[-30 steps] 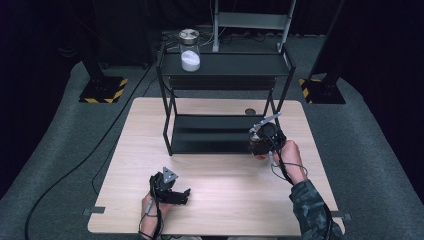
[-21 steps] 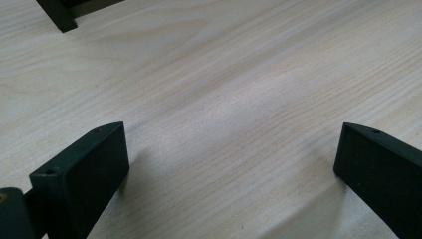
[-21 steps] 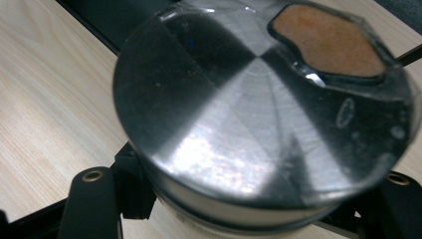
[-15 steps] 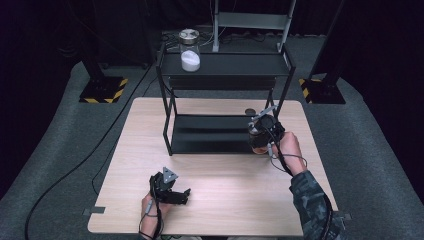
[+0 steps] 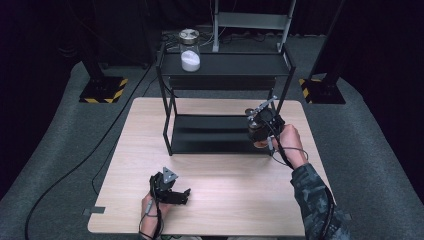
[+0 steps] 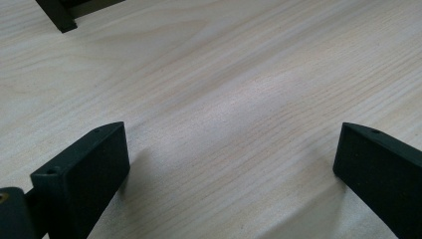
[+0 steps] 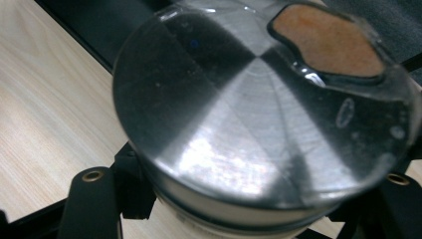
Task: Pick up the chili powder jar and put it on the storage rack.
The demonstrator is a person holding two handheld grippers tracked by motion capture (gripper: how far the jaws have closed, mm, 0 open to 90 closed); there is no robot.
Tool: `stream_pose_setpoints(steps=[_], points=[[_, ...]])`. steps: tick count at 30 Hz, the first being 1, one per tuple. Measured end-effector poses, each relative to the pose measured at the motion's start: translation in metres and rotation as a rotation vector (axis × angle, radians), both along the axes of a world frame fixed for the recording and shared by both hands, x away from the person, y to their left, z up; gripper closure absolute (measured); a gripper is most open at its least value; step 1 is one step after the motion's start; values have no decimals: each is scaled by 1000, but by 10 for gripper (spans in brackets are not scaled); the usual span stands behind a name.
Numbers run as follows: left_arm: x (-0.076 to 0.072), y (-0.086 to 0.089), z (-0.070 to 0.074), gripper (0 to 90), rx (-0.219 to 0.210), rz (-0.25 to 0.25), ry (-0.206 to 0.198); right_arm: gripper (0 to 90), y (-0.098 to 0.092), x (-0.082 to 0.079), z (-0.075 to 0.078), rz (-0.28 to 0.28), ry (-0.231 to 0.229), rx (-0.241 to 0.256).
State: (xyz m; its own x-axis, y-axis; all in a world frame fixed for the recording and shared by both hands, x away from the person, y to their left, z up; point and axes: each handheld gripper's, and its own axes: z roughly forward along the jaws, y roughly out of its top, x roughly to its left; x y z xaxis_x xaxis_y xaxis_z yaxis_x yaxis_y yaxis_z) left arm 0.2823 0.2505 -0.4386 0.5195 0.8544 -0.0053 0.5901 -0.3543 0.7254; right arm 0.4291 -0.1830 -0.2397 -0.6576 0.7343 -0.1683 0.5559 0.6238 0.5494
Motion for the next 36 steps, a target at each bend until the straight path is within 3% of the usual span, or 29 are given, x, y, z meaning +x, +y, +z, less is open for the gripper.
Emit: stream_pose_setpoints(steps=[9, 24, 36], points=[[0, 0, 0, 5, 0, 0, 0, 315, 1, 3, 16, 3, -17, -3], [0, 0, 0, 7, -1, 2, 0, 315, 11, 4, 40, 11, -41, -59], [0, 0, 0, 8, -1, 2, 0, 315, 15, 4, 56, 12, -59, -75]])
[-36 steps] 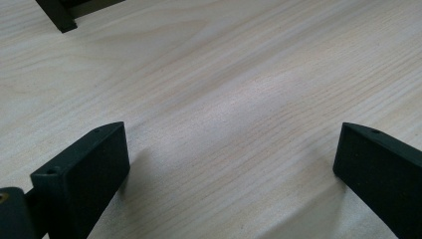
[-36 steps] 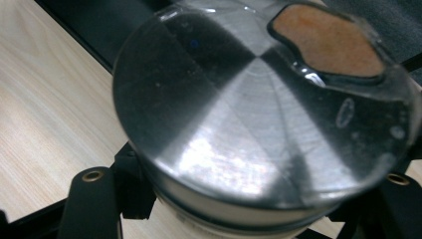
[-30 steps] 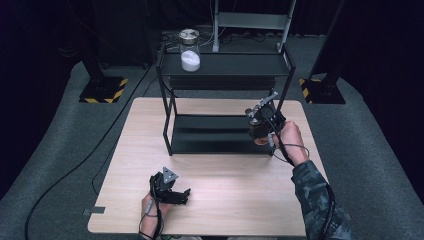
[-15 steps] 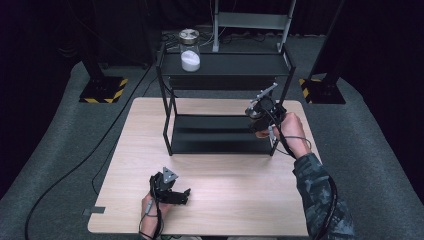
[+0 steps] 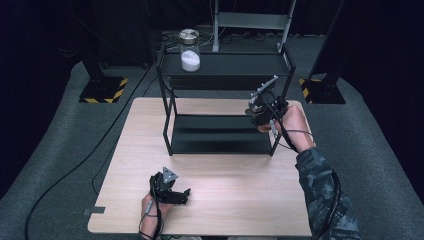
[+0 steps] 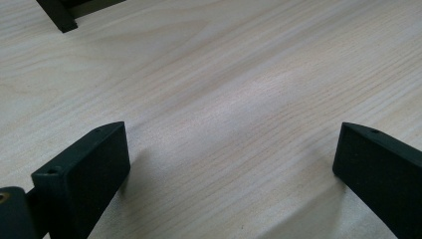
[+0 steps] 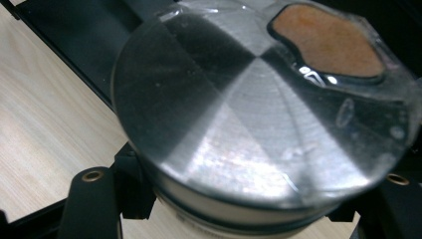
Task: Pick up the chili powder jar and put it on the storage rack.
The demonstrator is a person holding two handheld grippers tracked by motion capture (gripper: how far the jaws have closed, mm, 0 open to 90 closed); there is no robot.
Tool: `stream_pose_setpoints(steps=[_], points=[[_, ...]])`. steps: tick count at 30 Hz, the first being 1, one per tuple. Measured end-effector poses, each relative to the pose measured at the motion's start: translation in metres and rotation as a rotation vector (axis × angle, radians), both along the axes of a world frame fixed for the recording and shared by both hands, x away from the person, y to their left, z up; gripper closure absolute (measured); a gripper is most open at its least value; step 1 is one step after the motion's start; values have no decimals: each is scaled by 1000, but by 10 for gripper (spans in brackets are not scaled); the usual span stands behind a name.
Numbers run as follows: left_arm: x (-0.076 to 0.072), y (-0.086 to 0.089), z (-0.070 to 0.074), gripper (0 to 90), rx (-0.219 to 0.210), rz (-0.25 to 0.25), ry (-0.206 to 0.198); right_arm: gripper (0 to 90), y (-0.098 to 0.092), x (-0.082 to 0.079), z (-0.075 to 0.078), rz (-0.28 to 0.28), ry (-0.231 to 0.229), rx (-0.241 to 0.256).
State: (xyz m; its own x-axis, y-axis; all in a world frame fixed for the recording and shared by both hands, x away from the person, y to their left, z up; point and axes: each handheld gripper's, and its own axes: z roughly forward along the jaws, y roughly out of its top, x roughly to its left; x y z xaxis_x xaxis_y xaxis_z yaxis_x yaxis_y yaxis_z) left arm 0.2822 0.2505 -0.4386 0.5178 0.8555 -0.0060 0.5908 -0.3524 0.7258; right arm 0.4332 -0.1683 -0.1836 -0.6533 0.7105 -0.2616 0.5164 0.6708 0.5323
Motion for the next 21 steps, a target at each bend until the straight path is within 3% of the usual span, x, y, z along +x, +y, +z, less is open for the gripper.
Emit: stream_pose_setpoints(steps=[21], points=[[0, 0, 0, 8, 1, -1, 0, 315, 2, -7, 35, -17, -50, -26]])
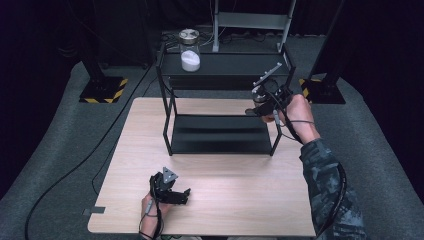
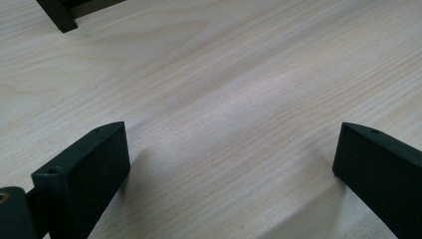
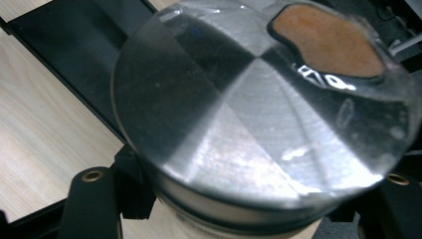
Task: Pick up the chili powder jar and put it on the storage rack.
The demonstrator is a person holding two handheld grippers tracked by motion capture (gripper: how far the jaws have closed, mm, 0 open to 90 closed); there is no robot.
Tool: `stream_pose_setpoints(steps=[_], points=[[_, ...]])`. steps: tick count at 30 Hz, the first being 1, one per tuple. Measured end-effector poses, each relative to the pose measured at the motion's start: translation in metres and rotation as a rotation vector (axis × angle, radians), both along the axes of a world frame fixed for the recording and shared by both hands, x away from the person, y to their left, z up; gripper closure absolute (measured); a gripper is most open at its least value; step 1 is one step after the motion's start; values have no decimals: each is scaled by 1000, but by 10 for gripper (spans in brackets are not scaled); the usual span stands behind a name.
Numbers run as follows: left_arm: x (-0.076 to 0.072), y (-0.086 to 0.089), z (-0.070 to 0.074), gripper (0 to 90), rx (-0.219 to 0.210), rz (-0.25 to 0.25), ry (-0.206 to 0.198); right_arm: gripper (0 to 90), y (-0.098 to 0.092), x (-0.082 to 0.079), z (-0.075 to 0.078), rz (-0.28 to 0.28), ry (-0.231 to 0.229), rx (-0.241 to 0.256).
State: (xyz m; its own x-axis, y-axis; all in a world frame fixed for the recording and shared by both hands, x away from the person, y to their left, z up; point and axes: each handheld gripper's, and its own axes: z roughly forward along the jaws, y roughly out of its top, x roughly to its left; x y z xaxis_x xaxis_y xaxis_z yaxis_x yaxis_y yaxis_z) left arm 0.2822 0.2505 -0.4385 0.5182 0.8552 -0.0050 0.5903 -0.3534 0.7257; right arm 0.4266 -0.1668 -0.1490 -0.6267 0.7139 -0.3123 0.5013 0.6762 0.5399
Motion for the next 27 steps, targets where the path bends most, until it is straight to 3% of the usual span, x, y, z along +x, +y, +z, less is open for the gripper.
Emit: stream_pose_setpoints(steps=[27], points=[[0, 0, 0, 8, 0, 0, 0, 315, 2, -8, 33, -13, -72, -1]])
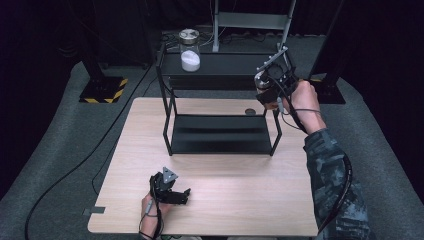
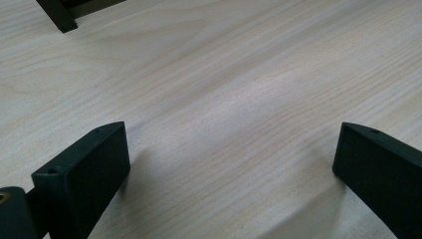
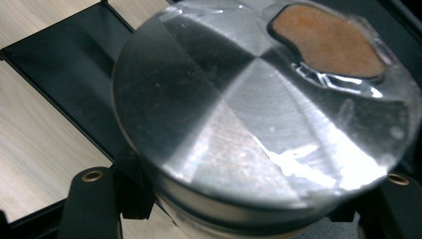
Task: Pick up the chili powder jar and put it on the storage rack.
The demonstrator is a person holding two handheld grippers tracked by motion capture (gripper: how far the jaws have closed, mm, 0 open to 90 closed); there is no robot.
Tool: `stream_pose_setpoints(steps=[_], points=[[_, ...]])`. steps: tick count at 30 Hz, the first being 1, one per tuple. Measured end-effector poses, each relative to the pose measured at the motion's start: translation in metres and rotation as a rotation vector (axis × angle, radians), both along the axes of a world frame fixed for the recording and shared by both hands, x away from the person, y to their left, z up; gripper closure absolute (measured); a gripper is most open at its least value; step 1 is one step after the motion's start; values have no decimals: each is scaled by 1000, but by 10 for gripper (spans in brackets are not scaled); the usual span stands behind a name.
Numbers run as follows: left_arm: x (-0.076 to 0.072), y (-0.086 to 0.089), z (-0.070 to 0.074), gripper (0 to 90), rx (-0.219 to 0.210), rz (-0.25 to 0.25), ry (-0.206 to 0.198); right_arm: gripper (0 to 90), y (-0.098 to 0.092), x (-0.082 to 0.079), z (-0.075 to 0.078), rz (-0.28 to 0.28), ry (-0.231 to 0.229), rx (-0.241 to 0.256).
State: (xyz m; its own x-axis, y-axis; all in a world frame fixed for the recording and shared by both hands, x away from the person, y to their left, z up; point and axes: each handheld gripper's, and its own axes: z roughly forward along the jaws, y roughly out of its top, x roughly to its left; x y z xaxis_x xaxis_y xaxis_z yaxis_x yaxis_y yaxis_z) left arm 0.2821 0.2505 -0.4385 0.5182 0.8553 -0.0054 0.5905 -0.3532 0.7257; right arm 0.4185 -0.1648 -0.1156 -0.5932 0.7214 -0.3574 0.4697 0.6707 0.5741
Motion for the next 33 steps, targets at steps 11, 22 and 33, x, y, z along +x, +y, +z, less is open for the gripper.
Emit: stream_pose_setpoints(steps=[11, 22, 33], points=[[0, 0, 0, 8, 0, 0, 0, 315, 1, -2, 11, -3, -22, 10], [0, 0, 0, 8, 0, 0, 0, 315, 5, -2, 19, 1, -49, 20], [0, 0, 0, 9, 0, 0, 1, 315, 7, -3, 29, 4, -76, 36]])
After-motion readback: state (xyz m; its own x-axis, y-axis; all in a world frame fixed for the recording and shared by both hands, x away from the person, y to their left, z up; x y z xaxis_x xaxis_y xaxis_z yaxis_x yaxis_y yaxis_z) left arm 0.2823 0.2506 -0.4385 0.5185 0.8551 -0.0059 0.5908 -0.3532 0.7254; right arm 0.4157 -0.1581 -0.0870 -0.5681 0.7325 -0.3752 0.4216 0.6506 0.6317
